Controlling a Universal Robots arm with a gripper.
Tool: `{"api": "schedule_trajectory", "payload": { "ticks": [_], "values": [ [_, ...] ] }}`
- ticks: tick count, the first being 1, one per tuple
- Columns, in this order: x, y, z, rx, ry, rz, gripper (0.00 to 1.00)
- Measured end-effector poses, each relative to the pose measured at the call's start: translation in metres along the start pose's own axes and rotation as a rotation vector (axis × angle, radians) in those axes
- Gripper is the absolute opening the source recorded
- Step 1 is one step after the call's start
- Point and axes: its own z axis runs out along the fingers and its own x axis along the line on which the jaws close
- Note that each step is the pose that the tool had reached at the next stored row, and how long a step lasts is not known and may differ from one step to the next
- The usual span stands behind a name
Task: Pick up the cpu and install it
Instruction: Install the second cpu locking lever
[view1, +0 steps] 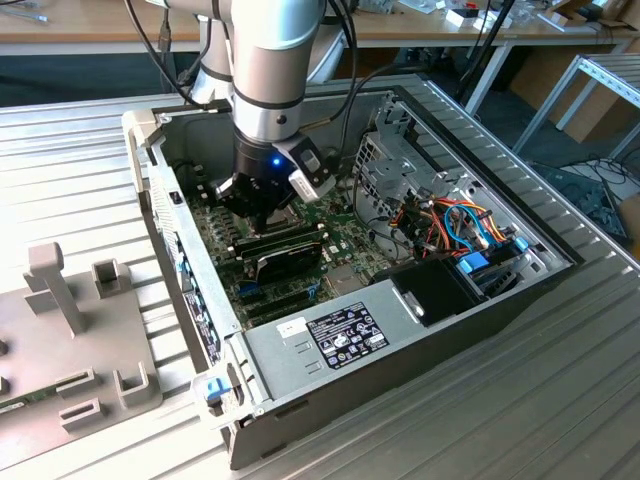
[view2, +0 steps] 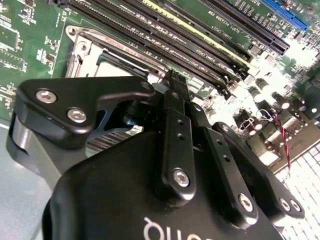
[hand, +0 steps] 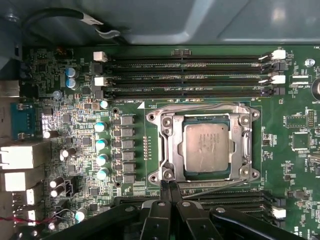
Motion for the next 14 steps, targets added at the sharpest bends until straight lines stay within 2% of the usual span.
{"api": "schedule_trajectory", "payload": {
  "ticks": [9,14],
  "values": [
    [0.0006,0.0001,0.0008,-0.0003,0.0002,0.000,0.11],
    [0.0037,-0.0017,0.0014,-0.0003,0.0003,0.000,0.11]
  ]
}}
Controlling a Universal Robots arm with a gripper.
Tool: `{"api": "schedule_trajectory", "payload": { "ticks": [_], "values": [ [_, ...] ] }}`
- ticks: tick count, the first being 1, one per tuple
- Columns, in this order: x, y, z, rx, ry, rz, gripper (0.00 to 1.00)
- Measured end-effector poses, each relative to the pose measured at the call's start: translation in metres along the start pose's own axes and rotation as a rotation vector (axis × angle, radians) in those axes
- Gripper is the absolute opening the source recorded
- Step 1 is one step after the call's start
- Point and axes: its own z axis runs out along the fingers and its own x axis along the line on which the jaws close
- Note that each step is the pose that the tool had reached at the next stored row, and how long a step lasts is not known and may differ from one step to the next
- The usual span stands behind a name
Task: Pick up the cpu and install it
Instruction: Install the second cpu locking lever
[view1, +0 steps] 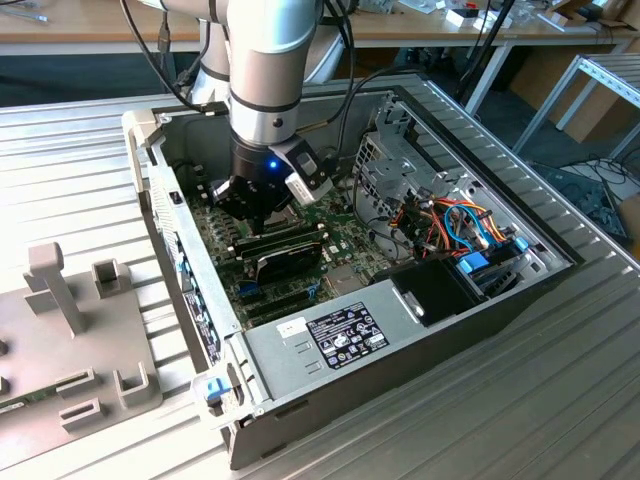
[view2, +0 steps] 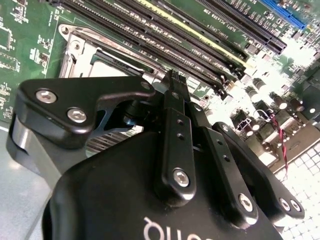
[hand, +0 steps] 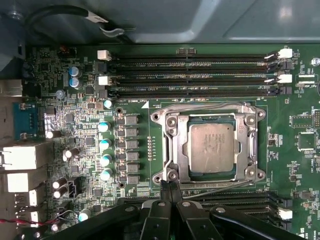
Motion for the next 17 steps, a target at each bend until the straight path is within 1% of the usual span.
{"api": "schedule_trajectory", "payload": {
  "ticks": [1,3,5,8,9,10,11,17],
  "values": [
    [0.0001,-0.0013,0.0002,-0.0001,0.0000,0.000,0.11],
    [0.0004,-0.0020,0.0007,-0.0004,-0.0002,0.000,0.11],
    [0.0008,-0.0020,0.0014,-0.0058,0.0001,0.000,0.11],
    [0.0010,-0.0018,0.0021,-0.0184,0.0007,0.001,0.11],
    [0.0010,-0.0017,0.0025,-0.0273,0.0007,0.001,0.11],
    [0.0010,-0.0016,0.0028,-0.0344,0.0008,0.001,0.11],
    [0.0011,-0.0015,0.0033,-0.0377,0.0009,0.002,0.11],
    [0.0028,-0.0016,0.0075,-0.0436,0.0012,0.002,0.11]
  ]
}}
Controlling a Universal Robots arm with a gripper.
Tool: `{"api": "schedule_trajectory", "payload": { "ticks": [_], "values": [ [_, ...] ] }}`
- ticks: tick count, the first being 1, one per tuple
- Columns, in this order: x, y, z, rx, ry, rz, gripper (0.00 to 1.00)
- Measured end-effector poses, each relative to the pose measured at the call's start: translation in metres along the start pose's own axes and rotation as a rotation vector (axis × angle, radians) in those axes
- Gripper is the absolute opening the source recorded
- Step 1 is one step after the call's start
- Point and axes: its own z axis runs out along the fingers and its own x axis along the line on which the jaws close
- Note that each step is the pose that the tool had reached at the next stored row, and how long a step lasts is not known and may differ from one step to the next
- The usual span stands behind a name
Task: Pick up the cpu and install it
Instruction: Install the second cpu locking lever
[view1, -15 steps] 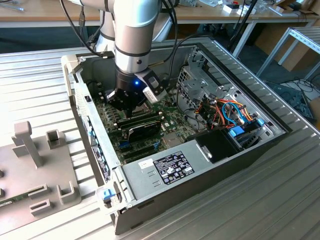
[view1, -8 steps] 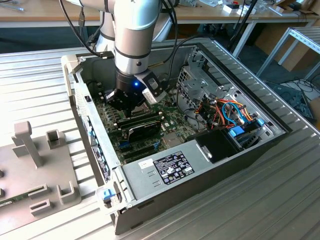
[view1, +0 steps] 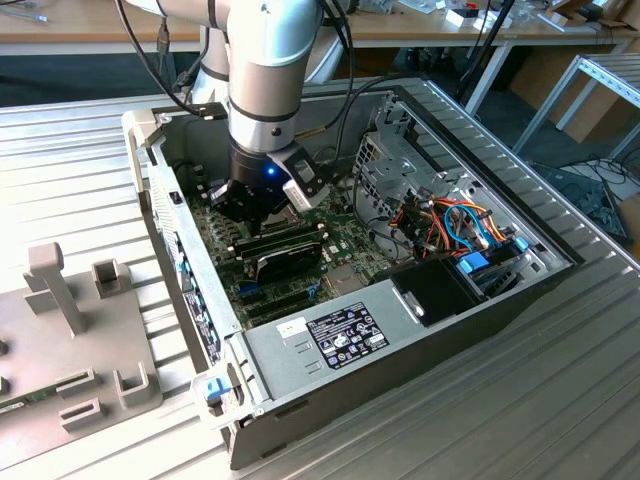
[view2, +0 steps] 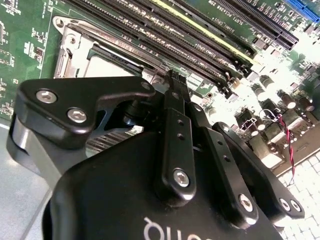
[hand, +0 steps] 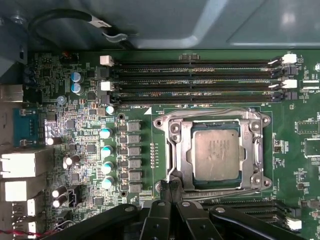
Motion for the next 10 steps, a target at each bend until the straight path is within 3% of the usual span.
{"api": "schedule_trajectory", "payload": {
  "ticks": [8,10],
  "values": [
    [0.0016,-0.0006,0.0057,-0.0042,0.0003,0.000,0.11],
    [0.0014,-0.0011,0.0020,-0.0045,-0.0003,0.000,0.11]
  ]
}}
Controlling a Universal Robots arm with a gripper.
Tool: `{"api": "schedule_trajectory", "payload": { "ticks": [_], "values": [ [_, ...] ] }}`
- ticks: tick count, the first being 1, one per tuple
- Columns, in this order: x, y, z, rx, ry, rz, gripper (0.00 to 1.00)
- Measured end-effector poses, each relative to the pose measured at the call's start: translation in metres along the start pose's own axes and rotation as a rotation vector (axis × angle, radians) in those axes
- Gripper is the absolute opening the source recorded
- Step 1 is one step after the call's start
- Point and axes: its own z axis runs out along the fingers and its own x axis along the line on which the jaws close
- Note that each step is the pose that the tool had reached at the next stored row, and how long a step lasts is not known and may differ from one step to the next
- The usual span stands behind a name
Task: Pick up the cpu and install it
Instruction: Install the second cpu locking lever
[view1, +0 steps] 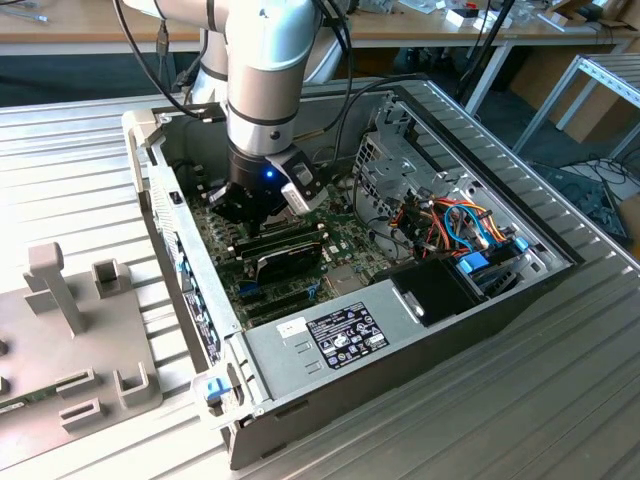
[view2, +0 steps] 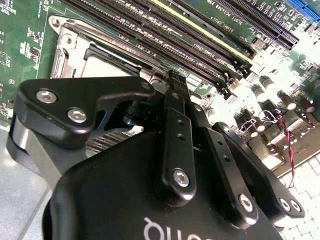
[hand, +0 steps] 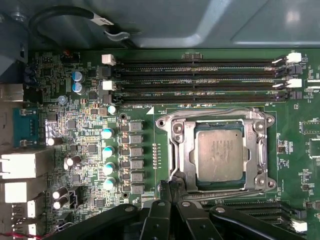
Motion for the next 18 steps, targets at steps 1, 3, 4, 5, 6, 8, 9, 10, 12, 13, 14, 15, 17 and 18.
{"api": "schedule_trajectory", "payload": {
  "ticks": [1,3,4,5,6,8,9,10,12,13,14,15,17,18],
  "values": [
    [0.0001,-0.0008,0.0000,-0.0010,0.0000,0.000,0.11],
    [0.0003,-0.0012,-0.0001,-0.0022,0.0001,0.000,0.11],
    [0.0004,-0.0012,-0.0001,-0.0031,0.0000,0.000,0.11],
    [0.0006,-0.0013,-0.0001,-0.0040,-0.0003,0.000,0.11],
    [0.0010,-0.0013,-0.0001,-0.0053,-0.0006,0.000,0.11],
    [0.0016,-0.0014,-0.0001,-0.0066,-0.0009,0.000,0.11],
    [0.0021,-0.0015,-0.0001,-0.0072,-0.0011,0.000,0.11],
    [0.0024,-0.0016,-0.0001,-0.0074,-0.0012,0.000,0.11],
    [0.0029,-0.0017,-0.0001,-0.0078,-0.0013,0.000,0.11],
    [0.0031,-0.0018,0.0000,-0.0078,-0.0013,0.000,0.11],
    [0.0031,-0.0018,0.0000,-0.0076,-0.0012,0.000,0.11],
    [0.0032,-0.0018,0.0001,-0.0076,-0.0011,0.000,0.11],
    [0.0032,-0.0018,0.0001,-0.0077,-0.0010,-0.004,0.11],
    [0.0032,-0.0018,0.0001,-0.0079,-0.0009,-0.006,0.11]
  ]
}}
